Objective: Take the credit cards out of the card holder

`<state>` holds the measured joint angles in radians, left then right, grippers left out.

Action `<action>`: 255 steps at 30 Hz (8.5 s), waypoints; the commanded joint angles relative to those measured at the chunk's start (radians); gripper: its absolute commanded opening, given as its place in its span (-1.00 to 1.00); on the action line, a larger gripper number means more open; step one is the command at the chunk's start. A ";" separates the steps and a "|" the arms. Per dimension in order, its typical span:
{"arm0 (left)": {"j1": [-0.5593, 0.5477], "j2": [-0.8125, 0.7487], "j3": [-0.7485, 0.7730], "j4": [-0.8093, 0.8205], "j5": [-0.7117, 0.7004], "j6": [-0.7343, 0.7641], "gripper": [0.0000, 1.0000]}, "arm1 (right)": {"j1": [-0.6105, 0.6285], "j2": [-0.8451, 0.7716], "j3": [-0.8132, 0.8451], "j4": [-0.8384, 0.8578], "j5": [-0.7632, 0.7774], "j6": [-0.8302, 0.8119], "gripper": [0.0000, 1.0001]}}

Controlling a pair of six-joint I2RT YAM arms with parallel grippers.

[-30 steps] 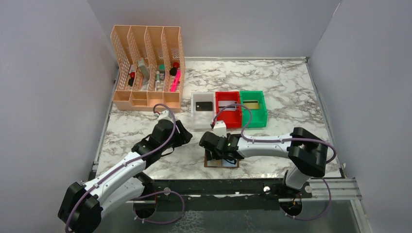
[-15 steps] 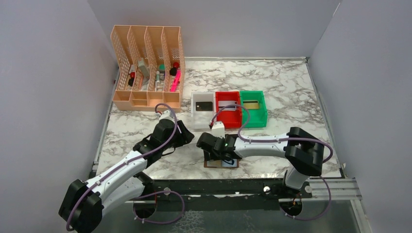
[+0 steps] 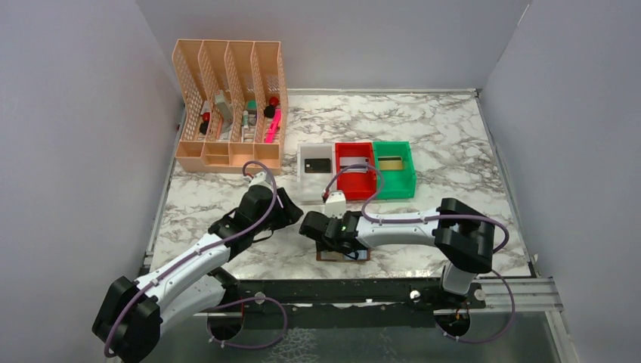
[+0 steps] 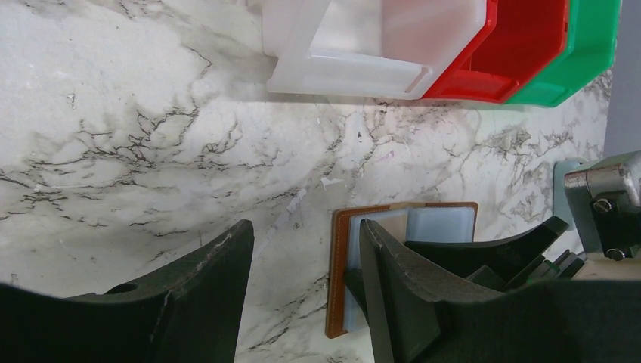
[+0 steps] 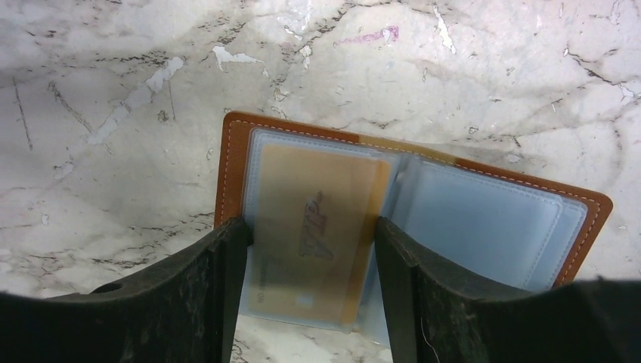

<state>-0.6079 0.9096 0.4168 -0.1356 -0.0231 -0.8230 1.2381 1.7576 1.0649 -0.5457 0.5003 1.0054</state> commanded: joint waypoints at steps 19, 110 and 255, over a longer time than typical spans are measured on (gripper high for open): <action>0.008 0.045 -0.013 0.084 0.096 -0.007 0.14 | -0.040 -0.145 -0.180 0.210 -0.141 -0.031 0.45; 0.008 0.063 -0.004 0.100 0.098 -0.011 0.15 | -0.048 -0.030 -0.181 0.173 -0.076 -0.091 0.18; -0.237 0.577 0.248 0.204 0.384 0.119 -0.77 | -0.240 -0.745 -0.582 0.345 -0.313 -0.091 -0.13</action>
<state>-0.8402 1.5280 0.6395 0.1390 0.4622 -0.7319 0.9993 1.0035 0.5068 -0.1848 0.1852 0.9089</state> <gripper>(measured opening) 0.095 0.456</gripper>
